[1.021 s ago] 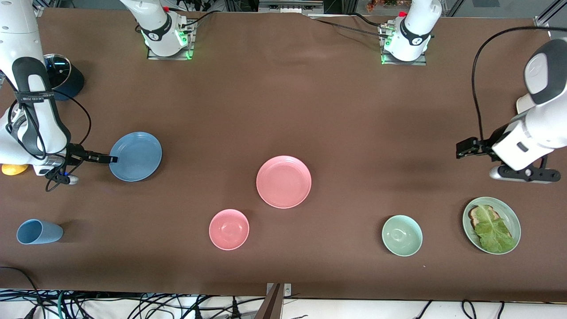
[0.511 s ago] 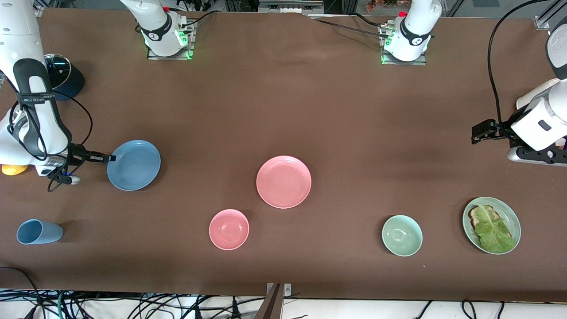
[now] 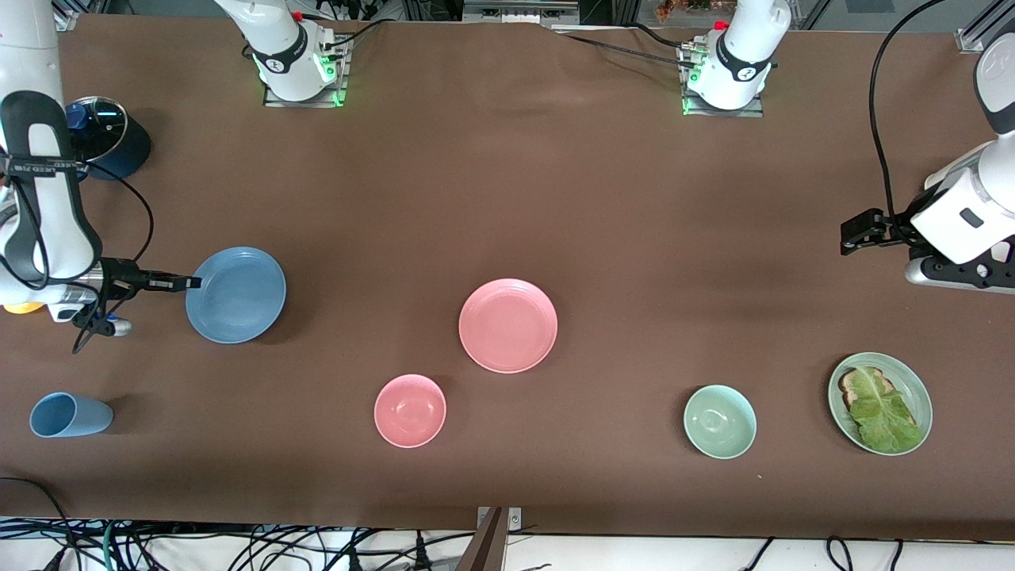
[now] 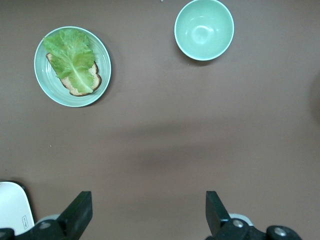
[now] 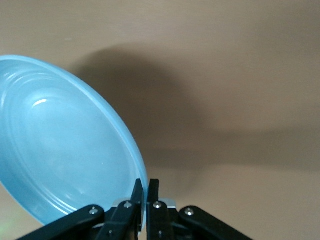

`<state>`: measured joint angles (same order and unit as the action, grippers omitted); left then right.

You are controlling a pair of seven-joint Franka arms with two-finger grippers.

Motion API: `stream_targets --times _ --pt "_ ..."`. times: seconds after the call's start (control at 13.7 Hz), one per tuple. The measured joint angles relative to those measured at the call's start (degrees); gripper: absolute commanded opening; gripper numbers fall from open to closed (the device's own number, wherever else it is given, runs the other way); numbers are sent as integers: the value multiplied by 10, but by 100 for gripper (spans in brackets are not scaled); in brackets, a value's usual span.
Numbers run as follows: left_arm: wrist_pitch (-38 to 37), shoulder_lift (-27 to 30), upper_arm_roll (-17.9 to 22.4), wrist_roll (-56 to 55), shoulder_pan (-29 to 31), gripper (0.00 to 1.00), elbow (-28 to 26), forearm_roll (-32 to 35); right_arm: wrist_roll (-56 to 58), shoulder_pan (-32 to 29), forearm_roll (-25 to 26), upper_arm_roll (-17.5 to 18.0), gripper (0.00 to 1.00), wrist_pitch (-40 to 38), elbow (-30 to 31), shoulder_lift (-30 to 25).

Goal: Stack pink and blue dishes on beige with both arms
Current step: 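Grasp the blue plate's rim with the right gripper and lift it, then carry the blue plate over the pink plate and lower it on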

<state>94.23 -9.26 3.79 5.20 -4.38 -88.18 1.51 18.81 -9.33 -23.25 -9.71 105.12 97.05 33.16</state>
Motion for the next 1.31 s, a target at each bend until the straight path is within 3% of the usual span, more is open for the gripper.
stream_targets --times 0.44,0.73,1.02,1.31 --pt "-2 17 0 0 0 100 0 0 -101 88 0 6 0 -72 -6 -85" --pt "-7 27 -1 0 0 100 -1 0 -169 199 -2 9 0 -64 -21 -89" --pt "-8 27 -1 0 0 100 -5 0 -263 285 -48 9 0 -13 -42 -66" --pt "-8 27 -1 0 0 100 -7 0 -344 364 -98 10 0 116 -63 -2"
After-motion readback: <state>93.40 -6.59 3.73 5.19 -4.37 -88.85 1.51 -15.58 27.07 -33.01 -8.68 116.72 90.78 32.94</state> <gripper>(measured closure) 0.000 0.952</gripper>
